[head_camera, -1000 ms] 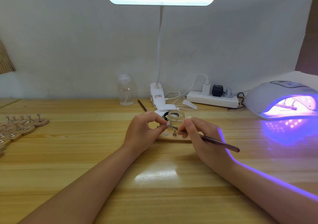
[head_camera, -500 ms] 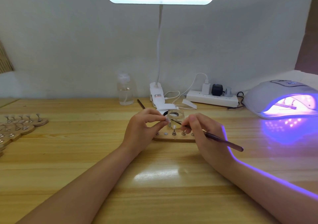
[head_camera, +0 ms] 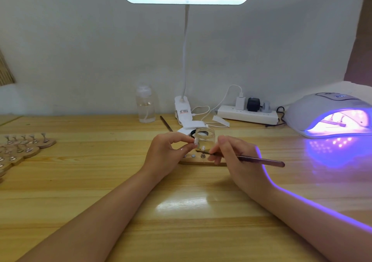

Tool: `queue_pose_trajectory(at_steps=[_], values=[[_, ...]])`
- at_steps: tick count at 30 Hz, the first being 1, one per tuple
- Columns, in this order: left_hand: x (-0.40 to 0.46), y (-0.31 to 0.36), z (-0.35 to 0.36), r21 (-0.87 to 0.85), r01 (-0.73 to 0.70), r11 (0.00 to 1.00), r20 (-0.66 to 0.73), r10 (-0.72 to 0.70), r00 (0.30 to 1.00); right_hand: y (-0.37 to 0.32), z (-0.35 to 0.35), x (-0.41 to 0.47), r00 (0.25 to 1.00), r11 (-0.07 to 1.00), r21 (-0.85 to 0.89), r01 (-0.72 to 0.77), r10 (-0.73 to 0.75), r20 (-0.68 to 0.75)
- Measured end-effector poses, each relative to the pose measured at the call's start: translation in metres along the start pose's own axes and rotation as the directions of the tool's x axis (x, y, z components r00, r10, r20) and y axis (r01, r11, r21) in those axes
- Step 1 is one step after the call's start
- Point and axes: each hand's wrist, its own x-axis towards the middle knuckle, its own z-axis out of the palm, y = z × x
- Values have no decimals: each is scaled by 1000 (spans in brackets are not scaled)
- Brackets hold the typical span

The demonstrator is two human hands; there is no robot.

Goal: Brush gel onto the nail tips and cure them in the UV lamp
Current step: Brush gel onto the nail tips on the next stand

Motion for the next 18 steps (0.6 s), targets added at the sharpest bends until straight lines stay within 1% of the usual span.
queue_pose_trajectory(at_steps=[3, 6, 8, 10, 14, 17, 18], values=[[0, 2, 0, 45, -49, 998, 6, 49, 999, 0, -1, 2, 999, 996, -81, 23, -26, -34], [0, 3, 0, 86, -106, 991, 4, 106, 994, 2, 0, 3, 1000, 987, -162, 20, -18, 12], [0, 3, 0, 95, -112, 989, 7, 112, 994, 2, 1, 1, 999, 989, -148, 20, -15, 37], [0, 2, 0, 111, -113, 987, -7, 114, 993, 1, 0, 0, 999, 989, -140, 41, -39, 22], [0, 3, 1, 117, -108, 987, -28, 112, 993, 1, 0, 3, 998, 968, -244, 57, -59, 1], [0, 4, 1, 124, -113, 986, -35, 118, 992, -1, 1, 1, 999, 986, -161, 33, -31, 14], [0, 4, 1, 128, -111, 985, -34, 117, 993, -1, 1, 0, 999, 988, -149, 45, -44, 13]])
